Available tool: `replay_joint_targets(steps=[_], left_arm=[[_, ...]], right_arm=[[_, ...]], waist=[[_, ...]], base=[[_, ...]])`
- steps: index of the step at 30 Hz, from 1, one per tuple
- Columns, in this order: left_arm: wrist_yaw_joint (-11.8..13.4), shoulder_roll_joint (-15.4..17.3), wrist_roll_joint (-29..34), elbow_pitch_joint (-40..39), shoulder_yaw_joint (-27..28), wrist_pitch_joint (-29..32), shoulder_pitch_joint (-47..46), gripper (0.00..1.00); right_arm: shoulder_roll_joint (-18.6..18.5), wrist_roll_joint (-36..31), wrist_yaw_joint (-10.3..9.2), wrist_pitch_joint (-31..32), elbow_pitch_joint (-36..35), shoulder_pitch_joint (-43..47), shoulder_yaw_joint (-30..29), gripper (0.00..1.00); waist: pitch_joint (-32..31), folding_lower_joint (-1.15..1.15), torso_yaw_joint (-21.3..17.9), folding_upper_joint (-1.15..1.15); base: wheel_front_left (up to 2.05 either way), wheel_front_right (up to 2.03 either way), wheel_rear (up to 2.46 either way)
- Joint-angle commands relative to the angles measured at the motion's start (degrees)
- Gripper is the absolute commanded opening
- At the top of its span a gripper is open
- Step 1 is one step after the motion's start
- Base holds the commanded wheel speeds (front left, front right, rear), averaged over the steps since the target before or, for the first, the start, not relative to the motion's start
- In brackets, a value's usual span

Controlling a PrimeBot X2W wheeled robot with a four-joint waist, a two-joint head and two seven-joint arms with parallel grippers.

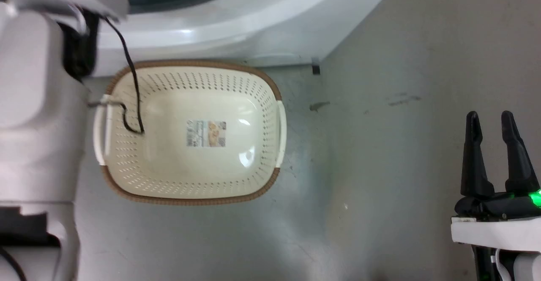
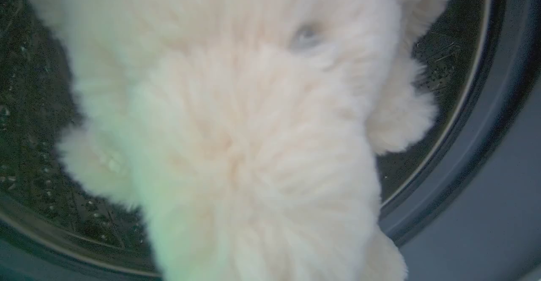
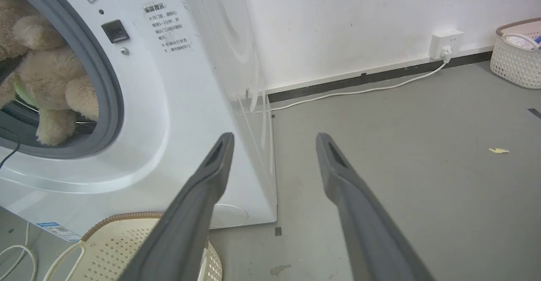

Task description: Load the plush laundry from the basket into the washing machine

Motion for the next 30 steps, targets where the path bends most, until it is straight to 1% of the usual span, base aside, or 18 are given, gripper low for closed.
replay_joint_targets(steps=[1,6,9,11,12,13,15,16,17,18,23,30], left_arm=[[-0.3,0.8,0.56,-0.29,0.55,-0.39,-1.98,0.0],[-0.47,3.24,1.39,0.8,1.32,-0.39,-7.21,0.0],[-0.59,5.57,2.08,1.8,1.52,-0.39,-9.31,0.0],[-0.67,6.93,2.67,2.32,1.2,-0.39,-10.08,0.0],[-0.67,6.93,2.67,2.32,1.2,-0.39,-10.08,0.0],[-0.73,8.11,3.06,2.54,0.9,-0.04,-11.76,0.0],[-0.77,8.66,3.2,2.64,0.72,0.31,-12.98,0.0],[-0.85,9.71,3.56,3.05,0.22,0.99,-15.32,0.0],[-0.85,9.71,3.56,3.05,0.22,0.99,-15.32,0.0],[-0.91,10.44,3.77,3.44,-0.25,1.45,-17.57,0.0],[-1.04,11.8,4.27,4.44,-1.8,2.8,-22.12,0.0],[-1.11,12.05,4.03,6.15,-3.18,4.51,-26.0,0.0]], right_arm=[[-0.03,0.34,-0.04,-0.24,-0.49,-0.58,0.16,1.0],[-0.03,1.23,-0.04,-0.24,-1.5,-0.05,0.63,1.0],[-0.03,1.67,-0.04,-0.24,-1.74,0.27,1.49,1.0],[-0.03,1.86,-0.04,-0.24,-1.94,0.97,1.58,1.0],[-0.03,1.86,-0.04,-0.24,-1.94,0.97,1.58,1.0],[-0.03,2.2,-0.04,-0.24,-2.74,1.55,1.61,1.0],[-0.03,2.37,-0.04,-0.24,-3.23,1.77,1.64,1.0],[-0.03,2.6,-0.04,-0.24,-3.93,2.23,1.71,1.0],[-0.03,2.6,-0.04,-0.24,-3.93,2.23,1.71,1.0],[-0.03,2.83,-0.04,-0.24,-4.42,2.83,1.69,1.0],[-0.03,3.56,-0.04,-0.24,-5.79,4.19,2.05,1.0],[-0.03,4.25,-0.04,-0.24,-6.71,4.9,1.72,1.0]], waist=[[1.97,-0.01,-1.45,0.0],[4.84,-0.01,-3.24,0.0],[5.46,-0.01,-5.4,0.0],[5.59,-0.01,-6.62,0.0],[5.59,-0.01,-6.62,0.0],[6.7,-0.01,-7.51,0.0],[7.39,-0.01,-7.87,0.0],[8.45,-0.01,-8.5,0.0],[8.45,-0.01,-8.5,0.0],[9.26,-0.01,-8.97,0.0],[11.39,-0.01,-9.95,0.0],[13.34,-0.01,-10.07,0.0]], base=[[0.0,0.0,0.0],[0.0,0.0,0.0],[0.0,0.0,0.0],[0.0,0.0,0.0],[0.0,0.0,0.0],[0.0,0.0,0.0],[0.0,0.0,0.0],[0.0,0.0,0.0],[0.0,0.0,0.0],[0.0,0.0,0.0],[0.0,0.0,0.0],[0.0,0.0,0.0]])
